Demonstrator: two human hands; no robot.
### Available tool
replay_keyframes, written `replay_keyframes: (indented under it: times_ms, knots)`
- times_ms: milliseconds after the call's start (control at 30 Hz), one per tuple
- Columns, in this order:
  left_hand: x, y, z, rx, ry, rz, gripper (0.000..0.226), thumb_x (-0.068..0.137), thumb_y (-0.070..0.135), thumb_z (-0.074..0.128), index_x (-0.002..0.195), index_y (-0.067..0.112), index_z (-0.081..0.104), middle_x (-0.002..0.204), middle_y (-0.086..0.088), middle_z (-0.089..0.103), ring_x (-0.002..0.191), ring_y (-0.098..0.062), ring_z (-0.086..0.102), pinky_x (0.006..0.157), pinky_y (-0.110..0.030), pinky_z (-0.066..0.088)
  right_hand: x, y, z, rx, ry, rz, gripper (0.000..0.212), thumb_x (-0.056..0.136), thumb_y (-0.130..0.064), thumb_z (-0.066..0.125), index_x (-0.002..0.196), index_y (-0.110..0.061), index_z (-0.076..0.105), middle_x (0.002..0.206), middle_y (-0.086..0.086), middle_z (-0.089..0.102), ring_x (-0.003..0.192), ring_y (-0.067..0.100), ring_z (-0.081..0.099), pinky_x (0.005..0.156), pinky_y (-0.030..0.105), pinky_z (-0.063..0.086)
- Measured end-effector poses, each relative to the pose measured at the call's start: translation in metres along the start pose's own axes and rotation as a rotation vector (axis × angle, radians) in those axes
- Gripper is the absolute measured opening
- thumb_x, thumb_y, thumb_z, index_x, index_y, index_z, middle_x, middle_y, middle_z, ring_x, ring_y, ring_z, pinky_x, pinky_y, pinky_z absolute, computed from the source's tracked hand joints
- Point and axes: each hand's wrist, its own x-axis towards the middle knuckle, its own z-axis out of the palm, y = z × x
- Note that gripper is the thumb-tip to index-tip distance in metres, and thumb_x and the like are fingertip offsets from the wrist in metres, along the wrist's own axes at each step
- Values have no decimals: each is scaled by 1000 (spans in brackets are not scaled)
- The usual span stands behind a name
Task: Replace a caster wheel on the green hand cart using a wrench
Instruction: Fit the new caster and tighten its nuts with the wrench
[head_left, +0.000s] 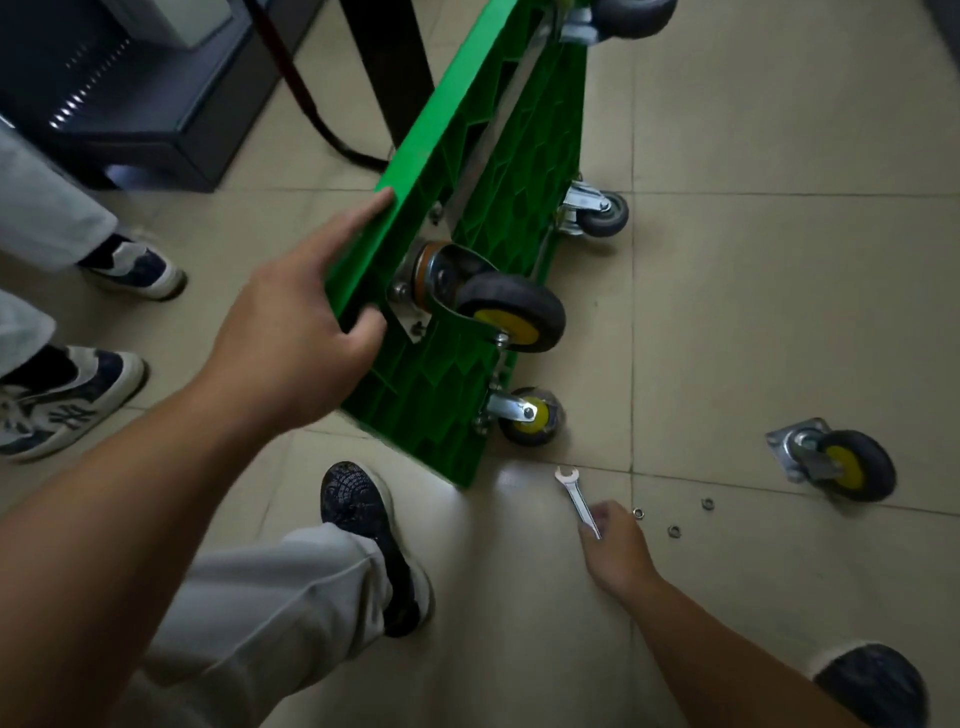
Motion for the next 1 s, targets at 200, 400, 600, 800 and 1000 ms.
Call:
replay_keyframes:
  times_ms: [200, 400, 600, 800, 1000]
  knots:
    - [10, -17, -6, 58, 14, 23, 84, 90, 8, 65, 146, 62, 34, 120, 12, 56, 59, -4, 58, 56, -15, 49, 37, 29, 19, 139, 38, 275, 5, 91, -4, 60, 96, -6, 61, 92, 14, 70, 82, 33, 65, 76, 38, 51]
    - [9, -21, -4, 28, 37, 75, 80, 91, 3, 65, 151, 49, 39, 137, 33, 47, 117, 10, 51, 101, -13, 42, 55, 24, 19, 185, 58, 325, 15, 83, 3, 58, 86, -6, 70, 69, 14, 67, 56, 33, 63, 45, 28, 46]
    - [5, -19, -5, 14, 43, 77, 79, 91, 5, 65, 151, 49, 38, 141, 30, 46, 120, 5, 53, 107, -28, 47, 53, 25, 13, 49, 82, 300, 11, 83, -3, 65, 82, -9, 74, 67, 13, 70, 39, 25, 64, 37, 20, 42]
    - [6, -20, -6, 35, 52, 74, 79, 91, 5, 65, 151, 49, 39, 145, 27, 47, 131, 9, 46, 108, -12, 39, 64, 19, -18, -145, 160, -12, 10, 81, -19, 74, 82, -17, 64, 74, -5, 61, 75, 28, 64, 66, 31, 47]
    - [6, -19, -5, 37, 52, 74, 77, 91, 4, 66, 151, 46, 41, 133, 40, 45, 122, 19, 47, 111, -23, 41, 77, 46, -42, -397, 66, -46, 45, 70, -25, 87, 103, -15, 58, 102, 7, 56, 95, 28, 57, 79, 37, 49]
